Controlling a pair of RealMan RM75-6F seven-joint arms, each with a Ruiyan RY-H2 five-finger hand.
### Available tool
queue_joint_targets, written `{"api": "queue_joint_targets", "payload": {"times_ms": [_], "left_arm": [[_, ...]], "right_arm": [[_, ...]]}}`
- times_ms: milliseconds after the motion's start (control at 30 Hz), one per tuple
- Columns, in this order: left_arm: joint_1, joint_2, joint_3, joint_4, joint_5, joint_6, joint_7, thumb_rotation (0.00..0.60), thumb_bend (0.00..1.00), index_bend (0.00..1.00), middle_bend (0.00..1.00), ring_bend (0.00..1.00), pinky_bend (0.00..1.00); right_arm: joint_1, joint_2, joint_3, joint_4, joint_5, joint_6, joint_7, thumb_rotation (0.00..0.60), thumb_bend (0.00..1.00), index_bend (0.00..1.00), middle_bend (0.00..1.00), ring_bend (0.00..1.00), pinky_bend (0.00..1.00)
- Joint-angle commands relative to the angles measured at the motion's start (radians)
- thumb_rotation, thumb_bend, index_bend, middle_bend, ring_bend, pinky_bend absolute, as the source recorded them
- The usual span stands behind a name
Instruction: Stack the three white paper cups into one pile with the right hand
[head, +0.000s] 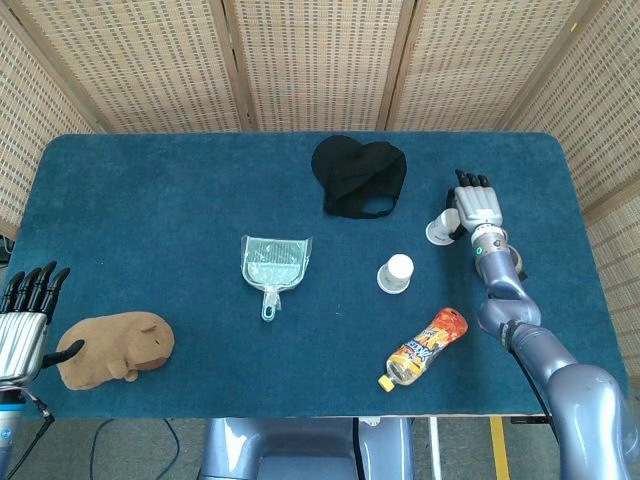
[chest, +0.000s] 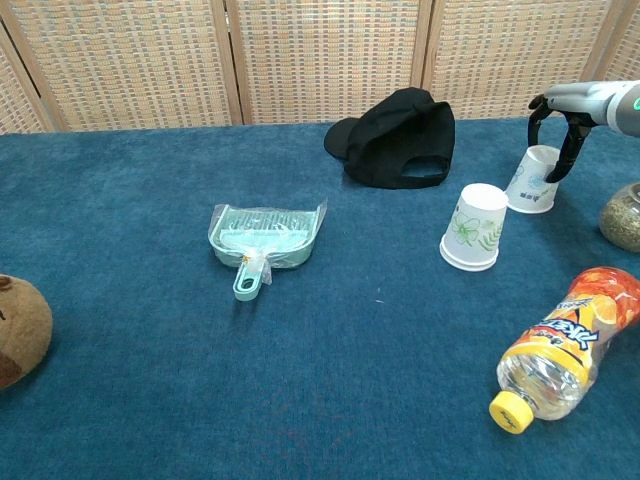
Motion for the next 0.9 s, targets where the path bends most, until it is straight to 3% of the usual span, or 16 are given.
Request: {"api": "queue_joint_targets", "payload": {"times_ms": [33, 200, 333, 533, 667, 900], "left_arm": [[0.001, 0.002, 0.003, -0.001, 0.005, 0.001, -0.002, 0.6, 0.04, 0.0, 0.0, 0.0, 0.0], [0.001, 0.004, 0.005, -0.002, 0.009, 0.002, -0.009, 0.6, 0.04, 0.0, 0.0, 0.0, 0.0], [0.0, 0.003, 0.008, 0.002, 0.014, 0.0, -0.007, 0.6, 0.04, 0.0, 0.0, 0.0, 0.0], [-0.003, 0.001, 0.015, 0.002, 0.026, -0.003, -0.004, 0.6, 0.04, 0.0, 0.0, 0.0, 0.0], [0.002, 0.003, 0.019, -0.005, 0.039, 0.009, -0.002, 0.6, 0.04, 0.0, 0.0, 0.0, 0.0], [0.016, 0.011, 0.037, -0.017, 0.082, 0.039, -0.007, 0.6, 0.04, 0.0, 0.0, 0.0, 0.0]], "right_arm": [[-0.003, 0.002, 0.003, -0.003, -0.015, 0.01, 0.017, 0.6, 0.2, 0.51, 0.1, 0.0, 0.0], [-0.012, 0.039, 0.015, -0.061, -0.041, 0.063, 0.042, 0.6, 0.2, 0.51, 0.1, 0.0, 0.0], [-0.028, 0.117, 0.039, -0.183, -0.063, 0.146, 0.059, 0.6, 0.2, 0.51, 0.1, 0.0, 0.0], [-0.071, 0.272, 0.066, -0.439, -0.083, 0.262, 0.028, 0.6, 0.2, 0.51, 0.1, 0.0, 0.0], [-0.112, 0.382, 0.069, -0.652, -0.055, 0.32, -0.053, 0.6, 0.2, 0.5, 0.1, 0.0, 0.0], [-0.167, 0.5, 0.056, -0.92, -0.013, 0.42, -0.183, 0.6, 0.2, 0.5, 0.09, 0.0, 0.0]]}}
